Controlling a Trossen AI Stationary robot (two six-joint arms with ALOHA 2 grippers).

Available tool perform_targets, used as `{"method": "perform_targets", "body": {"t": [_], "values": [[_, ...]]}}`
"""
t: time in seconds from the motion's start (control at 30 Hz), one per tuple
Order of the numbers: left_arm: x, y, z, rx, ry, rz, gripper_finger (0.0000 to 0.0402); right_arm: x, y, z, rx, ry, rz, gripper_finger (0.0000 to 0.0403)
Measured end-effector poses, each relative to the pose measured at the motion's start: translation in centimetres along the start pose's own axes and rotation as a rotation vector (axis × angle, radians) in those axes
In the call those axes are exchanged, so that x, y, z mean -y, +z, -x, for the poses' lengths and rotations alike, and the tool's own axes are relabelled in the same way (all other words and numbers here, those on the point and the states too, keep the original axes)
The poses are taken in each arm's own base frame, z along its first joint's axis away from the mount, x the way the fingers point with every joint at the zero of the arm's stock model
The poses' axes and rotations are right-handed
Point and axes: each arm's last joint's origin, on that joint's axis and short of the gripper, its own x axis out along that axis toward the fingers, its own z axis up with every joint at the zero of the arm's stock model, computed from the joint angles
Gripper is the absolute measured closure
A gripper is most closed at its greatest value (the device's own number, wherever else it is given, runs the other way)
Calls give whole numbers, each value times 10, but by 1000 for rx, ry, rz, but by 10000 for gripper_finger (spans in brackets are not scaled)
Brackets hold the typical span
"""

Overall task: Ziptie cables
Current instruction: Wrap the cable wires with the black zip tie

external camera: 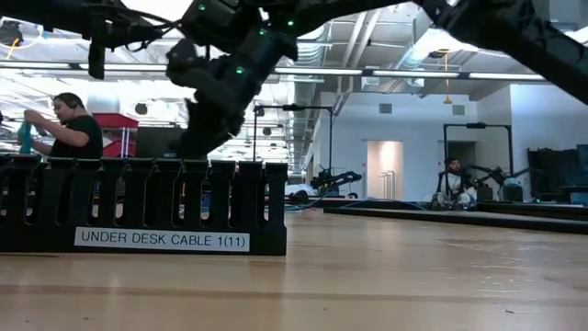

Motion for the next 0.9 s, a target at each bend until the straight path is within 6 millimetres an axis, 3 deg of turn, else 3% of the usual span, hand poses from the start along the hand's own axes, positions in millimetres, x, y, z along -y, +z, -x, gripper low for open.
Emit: {"method": "perform_targets", "body": {"t": [0.23,0.43,0.63,0.8,0.9], "values": [[5,13,3,27,-17,5,401,-14,-9,-15,-68,-33,-336,262],[15,35,9,62,-40,-29,401,-24,-2,-18,7,-89,-425,262],[22,52,15,52,-82,-81,401,-34,-19,-55,-36,-103,-545,262],[25,66,20,44,-90,-134,402,-41,-19,-56,-33,-101,-592,263],[26,71,22,53,-92,-166,401,-38,-19,-56,-34,-108,-625,285]]}}
